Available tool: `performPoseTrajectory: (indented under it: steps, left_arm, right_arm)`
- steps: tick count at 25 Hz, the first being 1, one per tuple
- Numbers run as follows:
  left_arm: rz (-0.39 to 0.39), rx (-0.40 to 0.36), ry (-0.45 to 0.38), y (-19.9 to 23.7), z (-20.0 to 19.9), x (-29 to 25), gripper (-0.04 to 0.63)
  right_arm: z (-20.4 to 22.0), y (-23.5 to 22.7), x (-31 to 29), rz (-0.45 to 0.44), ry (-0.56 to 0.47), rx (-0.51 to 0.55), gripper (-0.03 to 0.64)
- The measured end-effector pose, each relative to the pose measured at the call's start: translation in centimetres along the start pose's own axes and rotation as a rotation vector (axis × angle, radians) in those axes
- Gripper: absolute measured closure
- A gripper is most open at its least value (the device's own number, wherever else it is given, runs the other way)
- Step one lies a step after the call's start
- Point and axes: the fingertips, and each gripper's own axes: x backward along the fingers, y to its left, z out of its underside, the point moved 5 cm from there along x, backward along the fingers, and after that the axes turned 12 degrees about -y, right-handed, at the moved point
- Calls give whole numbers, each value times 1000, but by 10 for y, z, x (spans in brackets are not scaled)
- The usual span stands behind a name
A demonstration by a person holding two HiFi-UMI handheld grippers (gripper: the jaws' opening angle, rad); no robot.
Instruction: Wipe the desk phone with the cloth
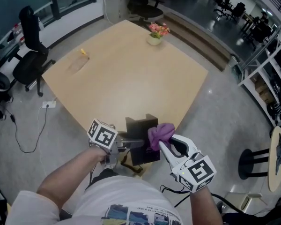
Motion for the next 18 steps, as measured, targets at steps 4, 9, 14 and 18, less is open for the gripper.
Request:
performPoseTrajectory:
  steps: [4, 9, 14, 18]
  left_arm:
    - [5, 0, 19, -2, 4, -3, 419]
    - [5, 6, 18, 1, 3, 0, 419]
    - [-1, 0, 7, 4, -5, 5, 419]
    - [6, -1, -7, 4, -11, 6, 419]
  right_arm:
    - [-13, -12, -16, 11, -28, 31, 523]
    - [3, -8, -18, -10, 14, 14, 524]
    - [34, 10, -2, -16, 71, -46, 524]
    - [63, 25, 18, -18, 133, -96, 523]
